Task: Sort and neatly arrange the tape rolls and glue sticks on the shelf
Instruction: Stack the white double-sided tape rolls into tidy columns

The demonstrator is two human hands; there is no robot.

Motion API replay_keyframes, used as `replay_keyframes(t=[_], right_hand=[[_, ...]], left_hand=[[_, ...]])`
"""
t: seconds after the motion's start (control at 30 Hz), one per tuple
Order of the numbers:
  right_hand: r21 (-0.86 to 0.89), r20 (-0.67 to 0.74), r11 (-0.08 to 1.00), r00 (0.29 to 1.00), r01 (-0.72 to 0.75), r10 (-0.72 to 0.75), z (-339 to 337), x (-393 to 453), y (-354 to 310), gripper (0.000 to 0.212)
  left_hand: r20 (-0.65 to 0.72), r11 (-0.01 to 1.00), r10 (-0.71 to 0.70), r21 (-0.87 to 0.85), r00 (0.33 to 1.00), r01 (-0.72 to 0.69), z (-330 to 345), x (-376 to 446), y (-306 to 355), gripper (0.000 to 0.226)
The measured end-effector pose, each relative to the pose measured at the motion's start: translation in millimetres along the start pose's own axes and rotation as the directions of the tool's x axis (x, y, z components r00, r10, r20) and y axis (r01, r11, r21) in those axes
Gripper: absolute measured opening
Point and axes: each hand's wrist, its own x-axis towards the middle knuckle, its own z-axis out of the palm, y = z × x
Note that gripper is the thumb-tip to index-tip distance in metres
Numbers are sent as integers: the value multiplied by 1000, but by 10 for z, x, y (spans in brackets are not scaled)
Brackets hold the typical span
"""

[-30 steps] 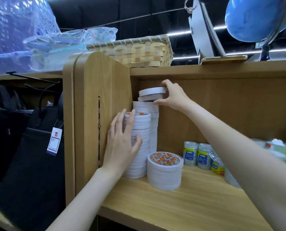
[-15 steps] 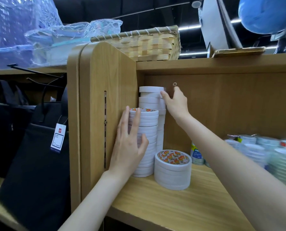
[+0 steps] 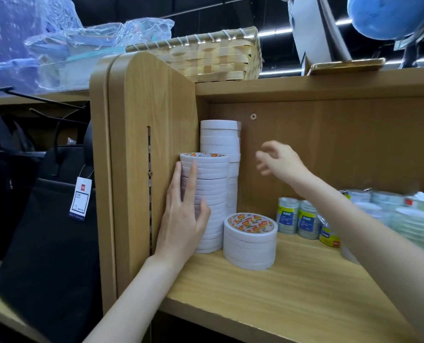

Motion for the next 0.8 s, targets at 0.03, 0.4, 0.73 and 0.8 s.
replay_keyframes(t=[0.03, 0.4, 0.73, 0.8], right_hand=[[-67, 161, 998, 987, 4, 7, -95, -112, 109, 32], [-611, 571, 701, 818, 368, 68, 40, -528, 572, 22], [-151, 195, 964, 963, 219, -188, -629, -164, -26, 12], [-206, 126, 938, 959, 277, -255, -634, -59, -193, 3]], left_hand=[[-9, 1000, -10, -3, 1000, 10, 4, 8, 10, 64], [241, 929, 319, 109, 916, -352, 52, -223, 369, 37], [306, 886, 316, 244, 898, -395, -43, -246, 239, 46], [200, 913, 293, 231, 935, -335, -78, -222, 257, 44]])
